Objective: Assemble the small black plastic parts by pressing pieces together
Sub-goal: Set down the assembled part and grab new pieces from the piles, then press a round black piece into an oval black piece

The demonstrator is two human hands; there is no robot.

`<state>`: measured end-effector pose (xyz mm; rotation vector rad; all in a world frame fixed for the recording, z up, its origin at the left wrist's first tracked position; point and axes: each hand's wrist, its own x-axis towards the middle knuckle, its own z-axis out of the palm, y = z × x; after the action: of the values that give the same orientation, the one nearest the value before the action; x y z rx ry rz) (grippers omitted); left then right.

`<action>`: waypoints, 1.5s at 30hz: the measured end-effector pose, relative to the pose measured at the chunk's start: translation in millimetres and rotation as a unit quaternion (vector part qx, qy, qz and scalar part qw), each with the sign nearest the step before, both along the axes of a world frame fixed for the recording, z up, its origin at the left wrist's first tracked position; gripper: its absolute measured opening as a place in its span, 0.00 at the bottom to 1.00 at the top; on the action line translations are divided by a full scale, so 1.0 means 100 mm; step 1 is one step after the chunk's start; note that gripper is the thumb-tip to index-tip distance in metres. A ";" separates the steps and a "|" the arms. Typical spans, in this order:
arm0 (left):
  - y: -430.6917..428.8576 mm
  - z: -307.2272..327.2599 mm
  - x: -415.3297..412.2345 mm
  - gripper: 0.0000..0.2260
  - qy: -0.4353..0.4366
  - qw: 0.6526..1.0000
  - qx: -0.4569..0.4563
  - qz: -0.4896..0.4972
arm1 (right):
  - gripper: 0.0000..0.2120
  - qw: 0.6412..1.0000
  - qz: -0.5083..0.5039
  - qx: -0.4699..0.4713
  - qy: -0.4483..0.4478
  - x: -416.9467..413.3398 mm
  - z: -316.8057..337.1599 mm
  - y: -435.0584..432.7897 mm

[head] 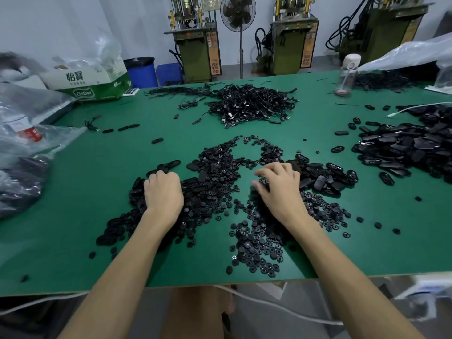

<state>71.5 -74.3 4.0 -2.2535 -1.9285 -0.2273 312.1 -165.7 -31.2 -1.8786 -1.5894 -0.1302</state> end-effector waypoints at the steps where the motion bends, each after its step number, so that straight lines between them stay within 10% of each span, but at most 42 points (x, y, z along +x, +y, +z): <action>1: 0.01 -0.01 0.00 0.11 -0.005 1.000 0.007 0.003 | 0.16 0.999 0.017 -0.018 -0.027 -0.01 -0.02 0.01; 12: -0.06 0.02 0.22 0.12 -0.302 0.949 -0.021 -0.088 | 0.08 0.997 0.044 -0.020 -0.059 0.00 -0.06 0.01; 21: -0.36 -0.04 0.89 0.12 -0.742 0.591 -0.307 -0.077 | 0.08 0.999 0.047 -0.012 0.016 -0.06 0.06 -0.04; 45: -0.38 -0.22 1.02 0.15 -0.760 0.564 -0.286 -0.152 | 0.08 0.977 0.059 0.116 0.167 0.03 0.05 -0.06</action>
<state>173.8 -111.8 -17.7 -3.0490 -2.0832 -2.7656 315.0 -171.8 -25.9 -1.5305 -1.3837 0.0490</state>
